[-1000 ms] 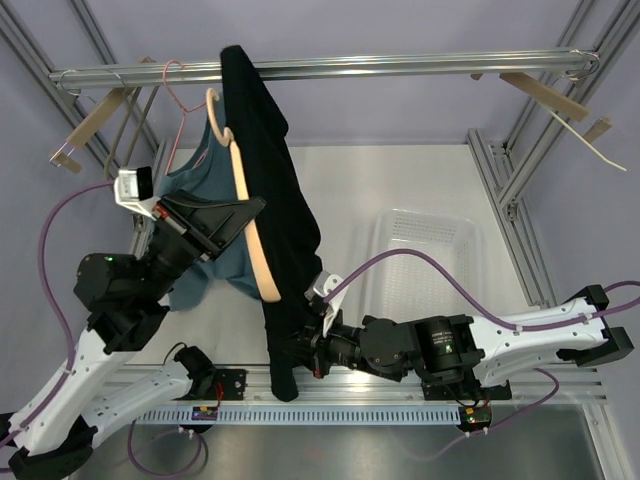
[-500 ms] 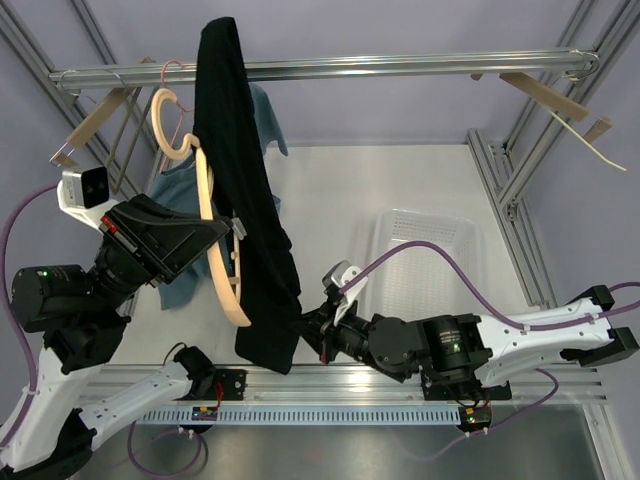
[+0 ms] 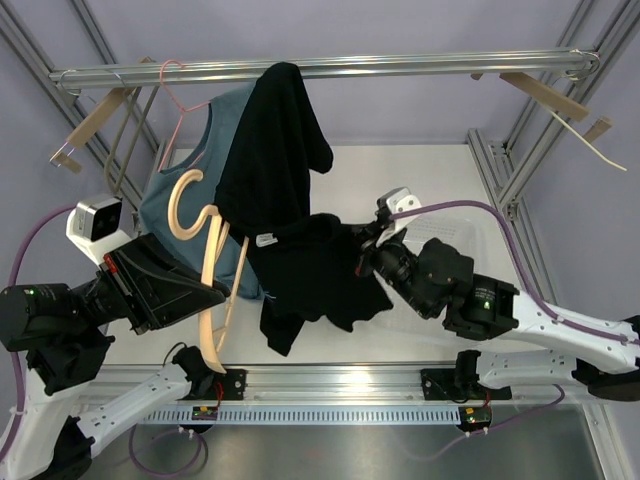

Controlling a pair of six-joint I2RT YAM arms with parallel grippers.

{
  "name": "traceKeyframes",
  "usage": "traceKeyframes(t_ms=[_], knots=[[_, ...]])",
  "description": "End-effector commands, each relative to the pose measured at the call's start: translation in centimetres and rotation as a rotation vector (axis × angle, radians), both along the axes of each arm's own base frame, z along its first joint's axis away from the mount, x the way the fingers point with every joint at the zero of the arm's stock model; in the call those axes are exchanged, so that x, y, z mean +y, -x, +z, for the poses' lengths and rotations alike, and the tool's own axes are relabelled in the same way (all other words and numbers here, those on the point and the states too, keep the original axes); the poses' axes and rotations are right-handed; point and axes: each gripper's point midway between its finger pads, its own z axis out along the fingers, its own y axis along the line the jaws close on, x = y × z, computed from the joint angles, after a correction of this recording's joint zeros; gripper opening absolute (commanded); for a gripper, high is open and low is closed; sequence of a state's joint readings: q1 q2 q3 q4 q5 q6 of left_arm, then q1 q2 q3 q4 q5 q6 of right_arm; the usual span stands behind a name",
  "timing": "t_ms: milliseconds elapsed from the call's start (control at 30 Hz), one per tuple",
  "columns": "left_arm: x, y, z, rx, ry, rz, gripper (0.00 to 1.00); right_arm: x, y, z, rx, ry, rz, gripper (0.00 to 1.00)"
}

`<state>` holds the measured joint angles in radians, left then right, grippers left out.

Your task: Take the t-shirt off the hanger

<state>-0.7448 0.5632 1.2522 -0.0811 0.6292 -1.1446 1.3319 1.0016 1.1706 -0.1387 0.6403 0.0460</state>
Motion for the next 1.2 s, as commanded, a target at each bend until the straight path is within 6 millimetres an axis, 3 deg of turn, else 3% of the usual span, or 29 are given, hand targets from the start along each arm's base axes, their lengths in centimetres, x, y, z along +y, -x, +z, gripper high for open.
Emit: traceKeyframes(t_ms=[0, 167, 233, 333, 400, 433, 467, 500, 567, 633, 700, 833, 867, 967, 1000, 1167], knots=[[0.7, 2.2, -0.4, -0.092, -0.001, -0.061, 0.00, -1.8, -2.7, 5.1, -0.093, -0.109, -0.036, 0.00], [0.6, 2.5, -1.1, -0.084, -0.020, -0.092, 0.00, -0.5, -4.8, 6.2, -0.091, -0.250, 0.054, 0.00], [0.6, 2.9, -1.4, -0.091, -0.034, -0.115, 0.00, 1.1, -4.2, 6.8, -0.102, -0.299, 0.180, 0.00], [0.4, 3.2, -2.1, -0.094, -0.052, -0.138, 0.00, 3.8, -3.8, 5.6, -0.088, -0.319, 0.322, 0.01], [0.4, 3.2, -2.6, -0.089, -0.060, -0.144, 0.00, 4.8, -3.3, 4.1, -0.056, -0.330, 0.391, 0.22], [0.4, 3.3, -2.6, -0.092, -0.059, -0.145, 0.00, 4.9, -3.2, 4.4, -0.070, -0.362, 0.418, 0.40], [0.5, 3.4, -2.6, -0.096, -0.059, -0.146, 0.00, 5.0, -3.4, 3.3, -0.055, -0.361, 0.434, 0.58], [0.5, 3.4, -2.6, -0.097, -0.058, -0.146, 0.00, 5.2, -3.0, 3.6, -0.059, -0.391, 0.466, 0.81], [0.6, 3.5, -2.5, -0.089, -0.054, -0.145, 0.00, 5.8, -3.5, 2.9, -0.039, -0.393, 0.482, 0.93], [0.8, 3.6, -2.4, -0.088, -0.049, -0.145, 0.00, 6.9, -4.0, 2.3, -0.017, -0.386, 0.505, 0.96], [1.0, 3.9, -2.4, -0.095, -0.042, -0.141, 0.00, 7.6, -3.8, 3.1, -0.027, -0.399, 0.545, 0.96], [1.1, 4.0, -2.8, -0.100, -0.046, -0.144, 0.00, 9.1, -3.3, 3.9, -0.032, -0.441, 0.646, 0.79], [1.1, 4.0, -2.9, -0.101, -0.046, -0.145, 0.00, 9.2, -2.9, 4.3, -0.037, -0.450, 0.667, 0.45], [1.4, 4.1, -2.9, -0.110, -0.048, -0.124, 0.00, 8.7, -2.2, 4.6, -0.036, -0.459, 0.684, 0.05], [1.3, 4.0, -3.4, -0.095, -0.068, -0.118, 0.00, 8.2, -2.5, 4.9, -0.047, -0.465, 0.649, 0.00], [1.4, 3.3, -3.7, -0.097, -0.075, -0.059, 0.00, 4.5, -2.3, 8.1, -0.111, -0.457, 0.517, 0.00]])
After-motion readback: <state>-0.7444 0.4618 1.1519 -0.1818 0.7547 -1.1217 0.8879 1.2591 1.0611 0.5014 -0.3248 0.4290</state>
